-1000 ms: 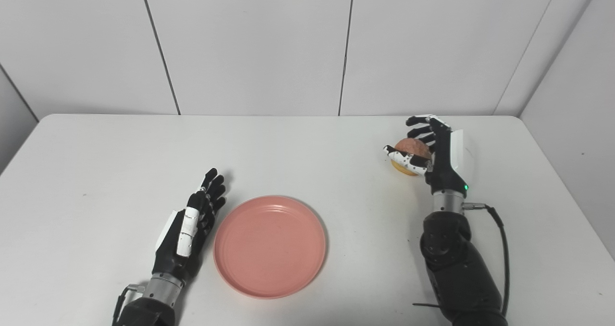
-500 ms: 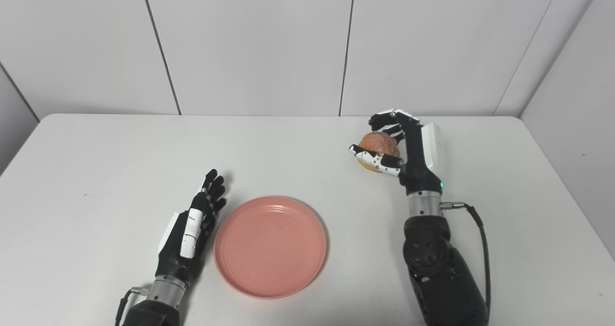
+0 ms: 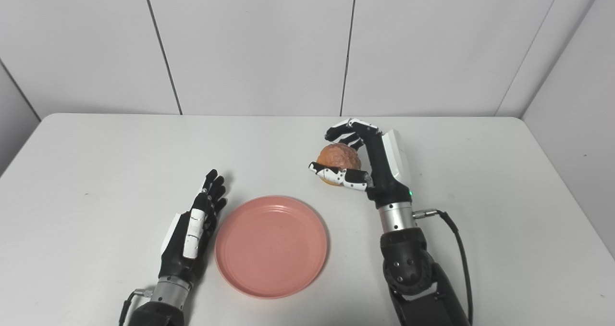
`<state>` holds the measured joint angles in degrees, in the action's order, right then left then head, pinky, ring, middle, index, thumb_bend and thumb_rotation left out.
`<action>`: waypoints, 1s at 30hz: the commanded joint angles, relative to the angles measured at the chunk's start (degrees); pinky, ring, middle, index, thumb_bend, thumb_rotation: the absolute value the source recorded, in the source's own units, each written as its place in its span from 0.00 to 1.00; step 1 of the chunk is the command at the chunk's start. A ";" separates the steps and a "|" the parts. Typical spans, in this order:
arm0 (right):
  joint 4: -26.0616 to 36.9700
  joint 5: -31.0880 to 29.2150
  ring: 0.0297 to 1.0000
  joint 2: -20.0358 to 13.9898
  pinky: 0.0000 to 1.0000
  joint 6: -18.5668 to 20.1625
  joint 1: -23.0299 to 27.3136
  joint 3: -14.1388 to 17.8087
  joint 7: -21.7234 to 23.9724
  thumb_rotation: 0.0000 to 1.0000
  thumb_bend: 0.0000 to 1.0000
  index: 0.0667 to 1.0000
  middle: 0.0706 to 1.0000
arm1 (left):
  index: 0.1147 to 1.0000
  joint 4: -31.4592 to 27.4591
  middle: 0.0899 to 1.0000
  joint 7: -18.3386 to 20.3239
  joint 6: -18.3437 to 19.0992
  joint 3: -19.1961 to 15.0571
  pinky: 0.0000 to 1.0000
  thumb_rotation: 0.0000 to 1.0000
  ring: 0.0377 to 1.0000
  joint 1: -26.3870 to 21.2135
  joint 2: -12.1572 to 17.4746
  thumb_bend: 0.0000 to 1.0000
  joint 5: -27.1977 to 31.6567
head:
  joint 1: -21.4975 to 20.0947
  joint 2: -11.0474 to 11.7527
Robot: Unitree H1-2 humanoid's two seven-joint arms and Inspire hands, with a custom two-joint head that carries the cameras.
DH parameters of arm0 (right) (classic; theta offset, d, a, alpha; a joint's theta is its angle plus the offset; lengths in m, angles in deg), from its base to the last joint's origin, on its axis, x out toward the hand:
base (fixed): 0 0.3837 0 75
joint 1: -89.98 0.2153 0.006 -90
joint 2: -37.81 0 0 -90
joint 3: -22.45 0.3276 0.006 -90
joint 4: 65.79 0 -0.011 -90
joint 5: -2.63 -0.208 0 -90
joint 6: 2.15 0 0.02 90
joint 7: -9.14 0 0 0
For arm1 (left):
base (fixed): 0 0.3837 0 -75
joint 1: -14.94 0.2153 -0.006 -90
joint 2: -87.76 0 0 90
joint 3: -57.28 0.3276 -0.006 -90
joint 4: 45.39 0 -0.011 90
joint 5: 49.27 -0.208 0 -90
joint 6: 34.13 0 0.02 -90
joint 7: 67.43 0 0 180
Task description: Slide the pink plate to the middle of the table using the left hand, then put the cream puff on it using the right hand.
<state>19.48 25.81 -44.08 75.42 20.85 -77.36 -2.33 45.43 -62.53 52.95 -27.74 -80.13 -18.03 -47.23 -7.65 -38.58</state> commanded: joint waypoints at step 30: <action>2.74 2.54 0.44 1.91 0.40 -8.64 -5.50 -8.51 9.20 0.00 0.51 0.40 0.49 | 1.00 0.13 1.00 -0.72 0.28 1.68 1.00 1.00 1.00 0.82 -2.06 0.68 -1.03 | 2.64 -0.44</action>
<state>19.65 28.71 -42.63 67.41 14.85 -85.90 6.56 45.23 -63.72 53.46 -27.14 -79.92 -18.66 -48.45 -5.10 -39.02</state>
